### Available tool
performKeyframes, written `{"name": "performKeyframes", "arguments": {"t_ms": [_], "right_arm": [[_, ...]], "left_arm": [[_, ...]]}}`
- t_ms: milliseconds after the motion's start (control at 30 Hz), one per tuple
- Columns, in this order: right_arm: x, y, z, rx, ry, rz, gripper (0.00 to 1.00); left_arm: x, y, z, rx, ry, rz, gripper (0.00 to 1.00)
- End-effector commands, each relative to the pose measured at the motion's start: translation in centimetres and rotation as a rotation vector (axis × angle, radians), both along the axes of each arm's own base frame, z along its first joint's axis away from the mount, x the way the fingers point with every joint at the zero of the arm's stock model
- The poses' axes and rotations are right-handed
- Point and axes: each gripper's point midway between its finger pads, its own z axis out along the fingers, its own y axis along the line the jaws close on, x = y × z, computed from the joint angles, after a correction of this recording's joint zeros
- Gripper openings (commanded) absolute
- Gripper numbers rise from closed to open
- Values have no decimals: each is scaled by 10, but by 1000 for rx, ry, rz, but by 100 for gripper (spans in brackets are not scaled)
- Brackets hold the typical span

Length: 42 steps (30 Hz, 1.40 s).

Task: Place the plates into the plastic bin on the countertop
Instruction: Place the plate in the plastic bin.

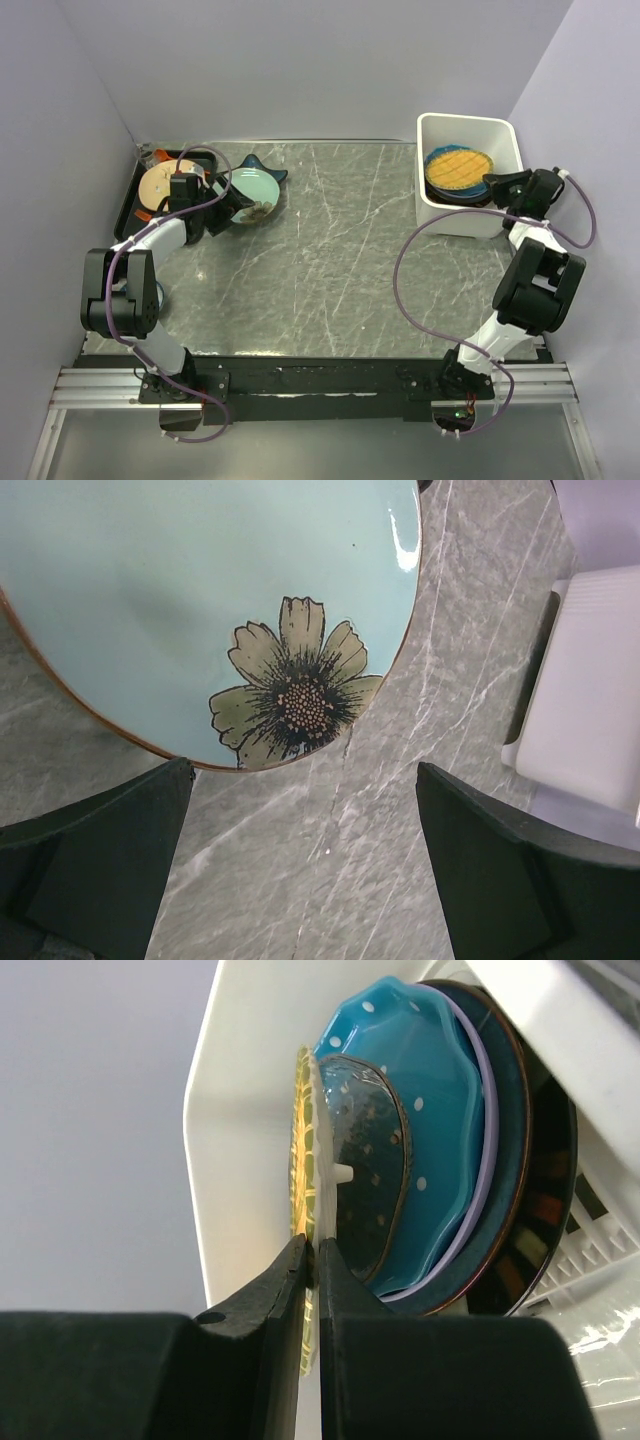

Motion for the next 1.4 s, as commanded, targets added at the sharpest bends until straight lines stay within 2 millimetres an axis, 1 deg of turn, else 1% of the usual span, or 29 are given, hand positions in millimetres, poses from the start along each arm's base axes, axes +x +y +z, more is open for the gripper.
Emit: {"name": "performKeyframes", "arguments": {"t_ms": [0,133,200,300,367,400,467,500,533,567,600,633,700,733,767,800,867,900,933,1000,1033,1100,1133,1233,1333,1367], "right_arm": [[14,-3,31,-52,-97,5,9],[13,-1,29,-55,-89,5,17],[12,-1,30,-59,-88,3,18],[11,-2,33,-67,-88,-1,23],[9,-2,33,-70,-83,-8,30],[8,-2,36,-76,-86,-10,32],[5,-3,36,-79,-74,-20,40],[2,-3,40,-88,-75,-32,44],[0,-3,40,-89,-65,-40,52],[-2,-3,40,-95,-60,-44,55],[-4,-3,47,-117,-65,-54,57],[-6,-2,47,-121,-52,-59,61],[-11,-2,60,-150,-61,-67,63],[-14,-2,63,-161,-57,-80,64],[-16,-1,66,-167,-62,-88,65],[-21,1,78,-185,-84,-92,65],[-24,4,90,-197,-105,-96,66],[-28,6,101,-209,-125,-95,66],[-29,9,104,-212,-130,-92,66],[-32,16,122,-222,-168,-75,66],[-33,18,126,-223,-173,-71,67],[-35,27,140,-235,-202,-54,67],[-36,30,142,-238,-204,-49,67],[-40,39,156,-250,-235,-41,68],[-42,48,161,-257,-241,-28,70],[-42,50,166,-266,-248,-21,70]], "left_arm": [[11,1,17,29,-63,-3,99],[11,2,17,30,-63,-1,99],[10,2,17,30,-63,-1,99],[10,2,17,28,-61,-2,99],[9,1,16,27,-59,-3,99],[9,1,17,26,-60,-2,99],[9,1,16,25,-60,0,99],[9,1,16,26,-60,-2,99],[9,1,16,24,-60,-3,99],[8,1,15,25,-59,-3,99],[8,1,15,23,-58,-4,99],[8,1,16,23,-61,-4,99],[8,1,15,23,-61,-4,99],[7,1,16,23,-61,-3,99],[7,1,16,23,-61,-4,99],[7,1,15,22,-59,-2,99],[7,1,17,24,-65,-3,99],[6,1,16,24,-61,-1,99],[6,1,17,26,-65,-3,99],[6,2,20,28,-70,0,99],[6,2,21,29,-72,-1,99],[6,2,22,31,-74,1,99],[6,3,23,33,-79,2,99],[6,3,27,33,-88,3,99],[6,3,29,36,-93,5,99],[6,3,29,36,-93,5,99]]}}
